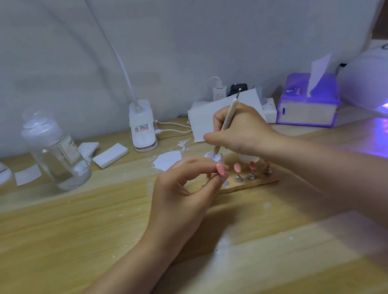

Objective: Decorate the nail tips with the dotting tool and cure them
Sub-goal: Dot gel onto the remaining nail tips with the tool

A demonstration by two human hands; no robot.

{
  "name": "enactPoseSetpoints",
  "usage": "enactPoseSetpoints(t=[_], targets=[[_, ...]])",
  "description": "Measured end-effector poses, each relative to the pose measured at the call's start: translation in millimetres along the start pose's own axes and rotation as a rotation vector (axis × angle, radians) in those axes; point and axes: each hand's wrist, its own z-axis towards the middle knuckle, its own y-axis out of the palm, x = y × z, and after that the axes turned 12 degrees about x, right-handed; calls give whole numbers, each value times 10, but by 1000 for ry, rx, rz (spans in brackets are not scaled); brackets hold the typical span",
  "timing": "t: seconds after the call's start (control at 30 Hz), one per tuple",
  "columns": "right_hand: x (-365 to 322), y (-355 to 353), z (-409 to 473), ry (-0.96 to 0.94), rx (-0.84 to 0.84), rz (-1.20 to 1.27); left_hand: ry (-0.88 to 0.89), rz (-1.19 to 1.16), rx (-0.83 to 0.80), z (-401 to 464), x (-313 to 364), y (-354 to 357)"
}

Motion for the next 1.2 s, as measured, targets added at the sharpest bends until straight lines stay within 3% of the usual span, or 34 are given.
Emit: enactPoseSetpoints(t=[0.6,0.73,0.83,0.9,1.03,1.2], targets=[[18,38,44,-78,-54,-37,-41,-14,4,-5,50,-3],[32,-4,-28,-111,7,-11,49,19,22,-10,74,-9],[-21,-110,-128,-126,213,187,235,45,-28,-39,103,18],[-84,-224,-242,-93,297,408,267,33,-90,-65,109,35],[-91,-365,-708,4,245,696,63,-69,-192,-85,98,21],[55,-364,-1036,123,244,757,-79,0,-288,-66,44,26]])
